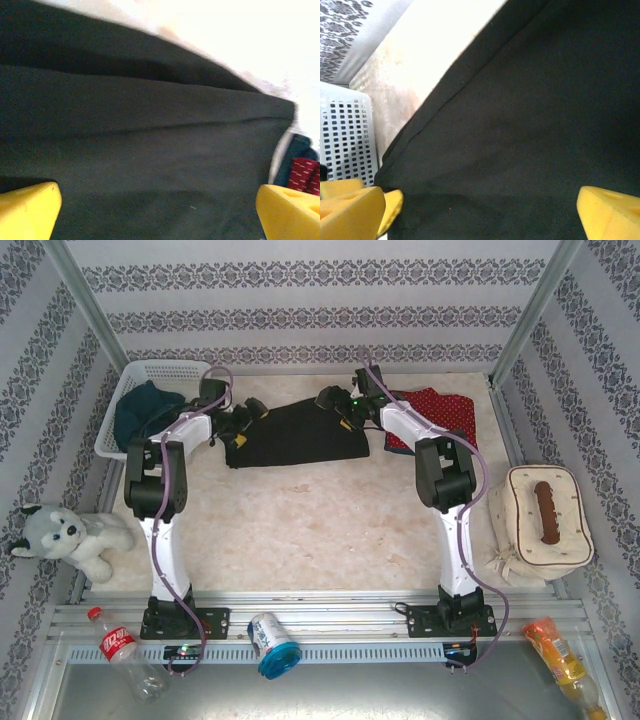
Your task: Fold and stack the skirts
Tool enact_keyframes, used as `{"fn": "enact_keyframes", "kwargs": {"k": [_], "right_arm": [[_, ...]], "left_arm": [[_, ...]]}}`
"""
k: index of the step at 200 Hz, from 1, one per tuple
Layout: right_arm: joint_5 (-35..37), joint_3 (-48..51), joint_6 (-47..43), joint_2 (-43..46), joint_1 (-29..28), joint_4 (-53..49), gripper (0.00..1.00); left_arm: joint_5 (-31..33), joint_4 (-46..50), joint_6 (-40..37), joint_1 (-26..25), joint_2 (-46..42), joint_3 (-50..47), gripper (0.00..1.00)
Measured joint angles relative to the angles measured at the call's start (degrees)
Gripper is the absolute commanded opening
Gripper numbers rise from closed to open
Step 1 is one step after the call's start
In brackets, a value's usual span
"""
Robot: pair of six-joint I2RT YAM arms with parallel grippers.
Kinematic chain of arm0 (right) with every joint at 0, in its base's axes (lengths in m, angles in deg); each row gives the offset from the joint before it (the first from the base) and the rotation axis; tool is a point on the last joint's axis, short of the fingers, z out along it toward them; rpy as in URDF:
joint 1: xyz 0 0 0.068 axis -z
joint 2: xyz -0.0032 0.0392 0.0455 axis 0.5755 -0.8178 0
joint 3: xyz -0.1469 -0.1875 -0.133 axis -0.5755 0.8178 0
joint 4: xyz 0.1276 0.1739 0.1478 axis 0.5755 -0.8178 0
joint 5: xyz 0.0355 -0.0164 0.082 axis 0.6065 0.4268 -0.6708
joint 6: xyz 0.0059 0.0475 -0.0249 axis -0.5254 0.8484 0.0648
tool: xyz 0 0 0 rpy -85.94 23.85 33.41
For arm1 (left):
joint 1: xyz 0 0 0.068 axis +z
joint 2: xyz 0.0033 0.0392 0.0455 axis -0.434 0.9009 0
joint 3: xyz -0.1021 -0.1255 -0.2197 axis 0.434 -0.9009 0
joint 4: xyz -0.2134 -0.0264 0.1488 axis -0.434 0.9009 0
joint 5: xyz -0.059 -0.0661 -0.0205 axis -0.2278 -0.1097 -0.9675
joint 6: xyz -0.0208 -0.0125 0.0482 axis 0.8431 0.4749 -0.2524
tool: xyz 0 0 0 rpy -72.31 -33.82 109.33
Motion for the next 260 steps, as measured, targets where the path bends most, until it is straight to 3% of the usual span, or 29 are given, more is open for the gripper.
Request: {"fn": "enact_keyframes", "kwargs": {"k": [41,92,132,170,220,260], "right_arm": [[-1.2,8.39,1.7,1.25,0.72,2.97,0.98],[-3.32,33.77,6.56,17.07,0.85,10.38,0.98],[-1.81,49.09,11.02,29.73,-2.54,11.28,0.98],[2.38,44.85,10.1,32.24,-6.05,8.7,0.98],[2.29,28.15,8.9,20.48,-6.78,14.43,0.98],[3.78,24.55,10.03,10.58,-6.73,15.93,0.98]], "left_arm": [[1.14,-2.73,-1.09,-0.55,-1.75,-4.55,1.0],[0.44,-4.63,-2.82,-2.03,-14.34,-22.08,1.0],[0.87,3.06,-5.16,-2.89,-28.0,-30.82,1.0],[0.44,4.68,-6.71,-2.89,-33.0,-27.12,1.0],[-0.59,1.99,-5.73,-2.89,-18.93,-20.09,1.0],[3.69,1.73,-5.14,-2.89,-11.5,-16.26,1.0]]}}
